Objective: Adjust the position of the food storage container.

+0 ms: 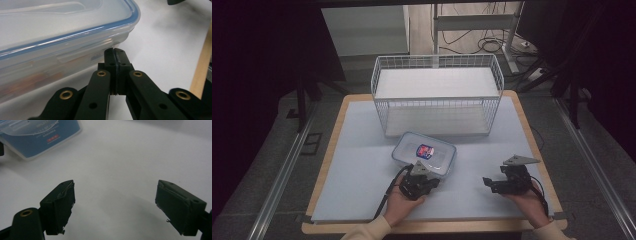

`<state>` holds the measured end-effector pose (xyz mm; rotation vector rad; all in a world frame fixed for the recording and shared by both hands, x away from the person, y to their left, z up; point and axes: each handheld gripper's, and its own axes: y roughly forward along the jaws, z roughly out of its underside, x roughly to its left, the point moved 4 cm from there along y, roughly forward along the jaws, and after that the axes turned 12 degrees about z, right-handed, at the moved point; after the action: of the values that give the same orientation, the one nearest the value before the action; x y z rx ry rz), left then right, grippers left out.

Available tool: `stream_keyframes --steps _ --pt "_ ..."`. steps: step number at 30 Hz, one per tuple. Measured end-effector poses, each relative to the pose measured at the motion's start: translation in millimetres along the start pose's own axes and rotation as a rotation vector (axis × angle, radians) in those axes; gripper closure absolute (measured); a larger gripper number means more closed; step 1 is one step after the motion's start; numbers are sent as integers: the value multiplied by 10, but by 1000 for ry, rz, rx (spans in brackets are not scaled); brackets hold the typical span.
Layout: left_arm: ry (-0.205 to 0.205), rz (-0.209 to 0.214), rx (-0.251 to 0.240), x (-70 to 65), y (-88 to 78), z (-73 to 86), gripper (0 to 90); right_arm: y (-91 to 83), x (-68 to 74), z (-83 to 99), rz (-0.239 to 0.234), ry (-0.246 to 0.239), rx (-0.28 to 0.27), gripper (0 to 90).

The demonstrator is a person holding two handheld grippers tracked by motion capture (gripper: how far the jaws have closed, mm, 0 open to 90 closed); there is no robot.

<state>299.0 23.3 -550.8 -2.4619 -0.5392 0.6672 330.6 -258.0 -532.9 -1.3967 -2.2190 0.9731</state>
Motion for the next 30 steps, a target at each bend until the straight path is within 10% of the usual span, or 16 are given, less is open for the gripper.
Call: stream_keyframes --steps 30 --pt "-45 -51 -58 92 389 -294 896 15 -8 11 -1 -6 10 161"
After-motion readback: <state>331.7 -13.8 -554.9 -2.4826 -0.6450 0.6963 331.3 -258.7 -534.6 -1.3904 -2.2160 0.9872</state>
